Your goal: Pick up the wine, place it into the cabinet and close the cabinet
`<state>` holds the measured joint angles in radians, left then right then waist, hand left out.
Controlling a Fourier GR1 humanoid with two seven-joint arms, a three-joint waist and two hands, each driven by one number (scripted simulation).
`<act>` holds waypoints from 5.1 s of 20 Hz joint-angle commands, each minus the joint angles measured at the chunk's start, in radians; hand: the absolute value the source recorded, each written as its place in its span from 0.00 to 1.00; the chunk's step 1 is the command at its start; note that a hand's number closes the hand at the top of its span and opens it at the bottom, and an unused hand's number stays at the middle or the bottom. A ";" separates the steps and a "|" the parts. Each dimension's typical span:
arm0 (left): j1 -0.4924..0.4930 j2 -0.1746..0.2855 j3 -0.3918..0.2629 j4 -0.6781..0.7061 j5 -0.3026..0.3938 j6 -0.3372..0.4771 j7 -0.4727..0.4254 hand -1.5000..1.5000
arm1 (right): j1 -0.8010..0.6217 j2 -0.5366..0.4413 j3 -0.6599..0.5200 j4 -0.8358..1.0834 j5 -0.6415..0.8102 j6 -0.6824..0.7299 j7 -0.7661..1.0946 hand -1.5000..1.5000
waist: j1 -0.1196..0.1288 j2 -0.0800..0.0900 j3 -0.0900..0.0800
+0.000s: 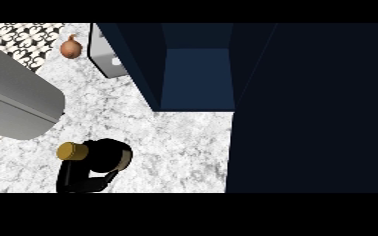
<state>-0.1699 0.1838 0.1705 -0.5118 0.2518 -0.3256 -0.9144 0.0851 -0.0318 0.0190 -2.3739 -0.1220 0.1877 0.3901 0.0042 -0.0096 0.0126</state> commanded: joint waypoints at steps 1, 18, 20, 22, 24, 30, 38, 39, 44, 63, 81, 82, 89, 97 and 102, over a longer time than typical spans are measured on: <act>0.089 -0.023 -0.073 -0.049 -0.039 -0.112 -0.037 1.00 | 0.001 0.003 0.018 0.010 0.029 0.001 -0.010 0.00 | 0.000 0.008 -0.012; 0.386 -0.137 -0.236 -0.920 0.110 0.016 0.418 1.00 | 0.037 0.027 0.047 0.036 0.042 0.017 -0.048 0.00 | 0.002 0.008 -0.012; 0.393 -0.147 -0.258 -1.024 0.128 0.049 0.504 1.00 | -0.006 0.029 0.046 0.067 0.050 0.004 -0.050 0.00 | 0.003 0.008 -0.012; 0.364 -0.178 -0.272 -0.990 0.106 0.068 0.484 1.00 | 0.007 0.016 0.023 -0.010 0.004 -0.009 0.022 0.00 | -0.003 0.009 -0.012; 0.424 -0.166 -0.289 -1.140 0.123 0.099 0.568 1.00 | 0.052 0.012 0.013 0.004 0.000 0.023 -0.040 0.00 | -0.002 0.008 -0.012; 0.330 -0.183 -0.343 -1.171 0.123 0.236 0.586 1.00 | -0.018 0.031 0.075 0.079 0.061 -0.031 -0.052 0.00 | -0.003 0.009 -0.013; -0.009 -0.184 -0.362 -1.051 0.133 0.434 0.719 1.00 | -0.011 0.005 0.021 0.030 0.008 -0.007 -0.004 0.00 | -0.011 0.010 -0.013; -0.010 -0.184 -0.397 -1.110 0.124 0.499 0.758 1.00 | -0.006 0.008 0.043 0.003 0.009 -0.008 0.019 0.00 | -0.010 0.009 -0.013; -0.111 -0.184 -0.425 -0.990 0.096 0.571 0.690 1.00 | 0.010 0.010 -0.014 0.122 0.011 0.029 -0.127 0.00 | -0.010 0.010 -0.012; -0.299 -0.184 -0.657 -0.575 0.242 0.812 0.454 1.00 | 0.022 0.005 -0.029 0.151 -0.011 0.051 -0.166 0.00 | -0.017 0.011 -0.013; -0.453 -0.184 -0.622 -0.240 0.525 0.696 0.307 1.00 | 0.034 -0.014 -0.015 0.029 -0.035 0.032 -0.039 0.00 | -0.026 0.013 -0.013; -0.411 -0.184 -0.629 -0.213 0.540 0.653 0.233 1.00 | 0.031 -0.003 0.003 0.058 -0.008 0.033 -0.063 0.00 | -0.025 0.013 -0.013; -0.553 -0.184 -0.663 -0.079 0.633 0.630 0.238 1.00 | 0.029 0.021 0.041 0.029 0.014 0.006 -0.049 0.00 | -0.033 0.014 -0.013; -0.634 -0.184 -0.633 0.031 0.693 0.551 0.227 1.00 | -0.022 -0.026 -0.063 0.100 -0.086 0.037 -0.054 0.00 | -0.037 0.017 -0.013; -0.658 -0.184 -0.636 0.090 0.719 0.522 0.198 1.00 | 0.027 0.020 0.013 0.130 -0.006 0.041 -0.123 0.00 | -0.039 0.017 -0.013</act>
<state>-0.8187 0.0011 -0.4417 -0.4317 0.9323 0.2071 -0.6853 0.1125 -0.0320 0.0039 -2.2768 -0.1633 0.2337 0.2933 -0.0333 0.0093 -0.0008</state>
